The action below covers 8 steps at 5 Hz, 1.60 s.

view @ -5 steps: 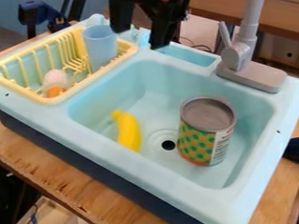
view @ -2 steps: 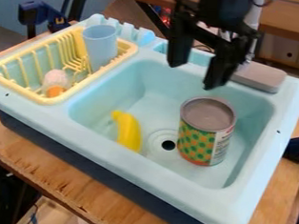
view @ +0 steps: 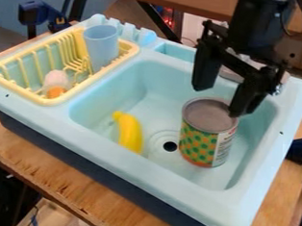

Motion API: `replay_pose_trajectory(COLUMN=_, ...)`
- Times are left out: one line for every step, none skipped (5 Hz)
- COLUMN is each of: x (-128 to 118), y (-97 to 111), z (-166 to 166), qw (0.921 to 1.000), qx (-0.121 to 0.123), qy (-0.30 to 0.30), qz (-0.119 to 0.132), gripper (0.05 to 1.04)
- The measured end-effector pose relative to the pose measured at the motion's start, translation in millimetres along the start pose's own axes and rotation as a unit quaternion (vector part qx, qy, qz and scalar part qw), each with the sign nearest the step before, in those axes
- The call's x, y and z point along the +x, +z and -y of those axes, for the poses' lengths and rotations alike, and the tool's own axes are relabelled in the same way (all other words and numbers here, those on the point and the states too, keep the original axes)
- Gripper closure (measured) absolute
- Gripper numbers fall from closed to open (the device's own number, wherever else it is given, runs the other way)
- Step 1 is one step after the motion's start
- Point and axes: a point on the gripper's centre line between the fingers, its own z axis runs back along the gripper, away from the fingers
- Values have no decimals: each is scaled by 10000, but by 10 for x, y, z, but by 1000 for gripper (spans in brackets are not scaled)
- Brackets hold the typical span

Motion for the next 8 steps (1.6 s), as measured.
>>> replay_pose_trajectory(x=37, y=-89, z=61, qw=9999, qx=-32, qy=-91, qz=-58, gripper=81)
replay_pose_trajectory(x=77, y=-214, z=112, qw=9994, qx=57, qy=-287, qz=-205, gripper=81)
replay_pose_trajectory(x=87, y=-266, z=104, qw=9989, qx=161, qy=-320, qz=-294, gripper=81)
replay_pose_trajectory(x=100, y=-343, z=78, qw=9980, qx=250, qy=-403, qz=-425, gripper=81)
replay_pose_trajectory(x=112, y=-368, z=56, qw=9971, qx=307, qy=-477, qz=-504, gripper=81)
replay_pose_trajectory(x=105, y=-379, z=9, qw=9963, qx=330, qy=-549, qz=-566, gripper=81)
replay_pose_trajectory(x=149, y=-402, z=-119, qw=9942, qx=324, qy=-513, qz=-885, gripper=81)
replay_pose_trajectory(x=175, y=-398, z=-264, qw=9931, qx=398, qy=-451, qz=-1008, gripper=81)
